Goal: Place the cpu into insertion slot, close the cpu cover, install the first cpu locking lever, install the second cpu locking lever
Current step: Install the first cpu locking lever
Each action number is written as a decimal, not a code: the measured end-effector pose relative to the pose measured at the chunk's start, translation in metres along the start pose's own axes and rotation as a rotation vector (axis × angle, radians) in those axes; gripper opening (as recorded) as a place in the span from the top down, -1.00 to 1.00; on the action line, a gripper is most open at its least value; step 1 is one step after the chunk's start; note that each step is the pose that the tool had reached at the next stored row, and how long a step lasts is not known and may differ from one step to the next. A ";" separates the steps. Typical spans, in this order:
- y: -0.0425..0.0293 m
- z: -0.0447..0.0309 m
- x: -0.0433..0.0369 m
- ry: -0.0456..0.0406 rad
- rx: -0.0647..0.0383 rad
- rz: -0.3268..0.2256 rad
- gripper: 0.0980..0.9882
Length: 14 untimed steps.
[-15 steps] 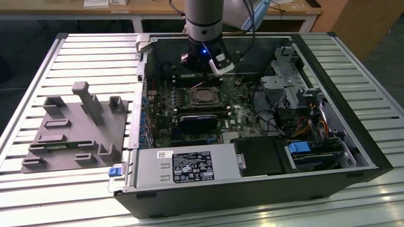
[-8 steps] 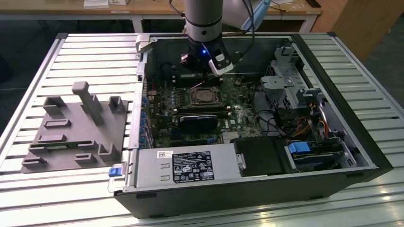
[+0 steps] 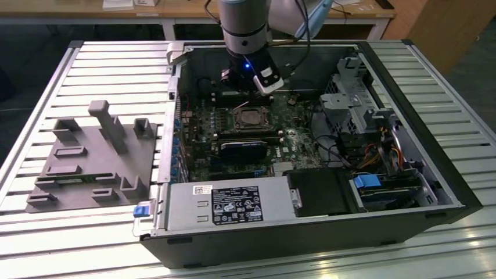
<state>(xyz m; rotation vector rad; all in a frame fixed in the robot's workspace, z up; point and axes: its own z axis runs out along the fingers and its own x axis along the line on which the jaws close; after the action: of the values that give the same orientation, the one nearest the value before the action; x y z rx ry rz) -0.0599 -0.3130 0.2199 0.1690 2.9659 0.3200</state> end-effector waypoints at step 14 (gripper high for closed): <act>0.0093 0.0100 0.0047 -0.0337 0.059 0.006 0.99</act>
<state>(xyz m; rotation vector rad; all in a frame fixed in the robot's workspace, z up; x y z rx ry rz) -0.0620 -0.3013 0.2116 0.1877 2.9437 0.2275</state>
